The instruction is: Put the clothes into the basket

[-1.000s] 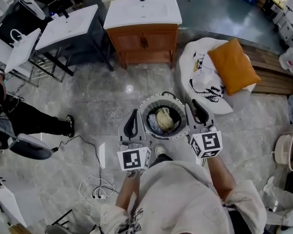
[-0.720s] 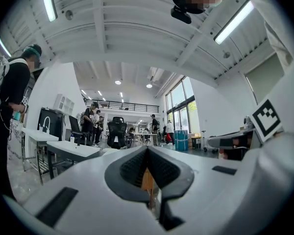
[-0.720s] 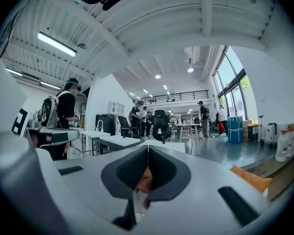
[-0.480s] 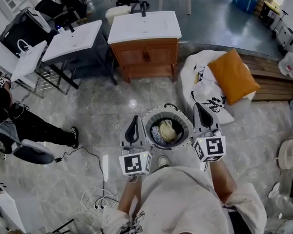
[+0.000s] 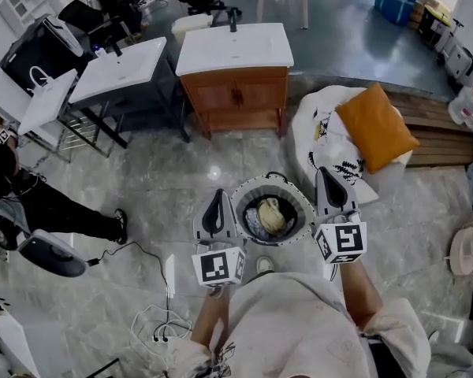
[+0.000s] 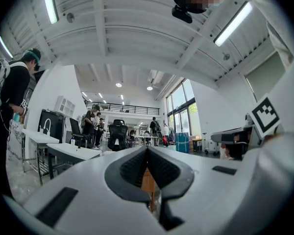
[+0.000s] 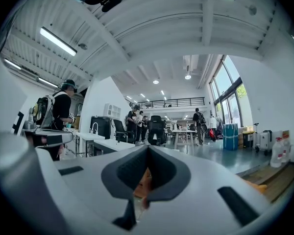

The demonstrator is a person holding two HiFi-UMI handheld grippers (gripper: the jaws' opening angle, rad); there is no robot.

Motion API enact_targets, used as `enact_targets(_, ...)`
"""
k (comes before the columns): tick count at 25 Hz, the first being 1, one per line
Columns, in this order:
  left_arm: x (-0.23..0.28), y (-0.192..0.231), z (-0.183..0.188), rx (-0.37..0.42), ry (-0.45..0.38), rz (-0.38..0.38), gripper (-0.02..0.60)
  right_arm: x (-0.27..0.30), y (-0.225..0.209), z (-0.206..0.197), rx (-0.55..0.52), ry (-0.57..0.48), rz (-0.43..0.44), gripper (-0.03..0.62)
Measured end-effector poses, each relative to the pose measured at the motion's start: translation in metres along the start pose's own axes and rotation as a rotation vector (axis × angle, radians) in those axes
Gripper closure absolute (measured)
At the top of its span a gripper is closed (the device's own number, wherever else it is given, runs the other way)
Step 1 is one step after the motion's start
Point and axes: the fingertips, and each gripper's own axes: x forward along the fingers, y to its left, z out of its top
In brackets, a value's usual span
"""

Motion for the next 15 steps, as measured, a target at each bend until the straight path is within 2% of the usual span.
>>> enact_targets(15, 0.017, 0.004, 0.014, -0.004, -0.011, -0.036, 0.580, 0.004, -0.007, 0.016, -0.034, -0.013, -0.033, 0.606)
